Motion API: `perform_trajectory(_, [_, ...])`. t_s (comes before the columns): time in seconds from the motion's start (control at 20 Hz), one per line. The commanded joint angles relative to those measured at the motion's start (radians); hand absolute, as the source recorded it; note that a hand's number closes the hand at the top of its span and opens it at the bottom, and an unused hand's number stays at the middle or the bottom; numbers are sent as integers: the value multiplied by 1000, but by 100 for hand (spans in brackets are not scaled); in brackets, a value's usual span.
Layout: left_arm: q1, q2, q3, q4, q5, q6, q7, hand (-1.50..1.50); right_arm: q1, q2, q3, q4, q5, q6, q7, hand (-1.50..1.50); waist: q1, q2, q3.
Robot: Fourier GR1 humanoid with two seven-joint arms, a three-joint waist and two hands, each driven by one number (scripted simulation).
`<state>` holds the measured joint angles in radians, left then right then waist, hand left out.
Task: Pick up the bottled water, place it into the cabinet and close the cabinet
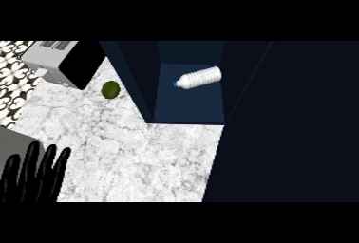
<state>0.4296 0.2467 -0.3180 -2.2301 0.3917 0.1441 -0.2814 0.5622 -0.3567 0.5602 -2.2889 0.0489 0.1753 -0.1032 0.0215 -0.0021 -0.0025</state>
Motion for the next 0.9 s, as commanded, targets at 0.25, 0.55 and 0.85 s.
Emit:
perform_trajectory(0.25, [191,76,145,-99,157,-127,-51,-150,-70,100,252,-33,125,5,113,150,17,-3,-1])
perform_trajectory(0.55, [253,104,186,-123,194,-191,-61,-150,-160,171,224,5,74,13,215,150,49,4,-1])
perform_trajectory(0.85, [271,140,319,-80,303,-280,-90,-150,-255,285,194,39,6,-18,313,150,44,5,-2])
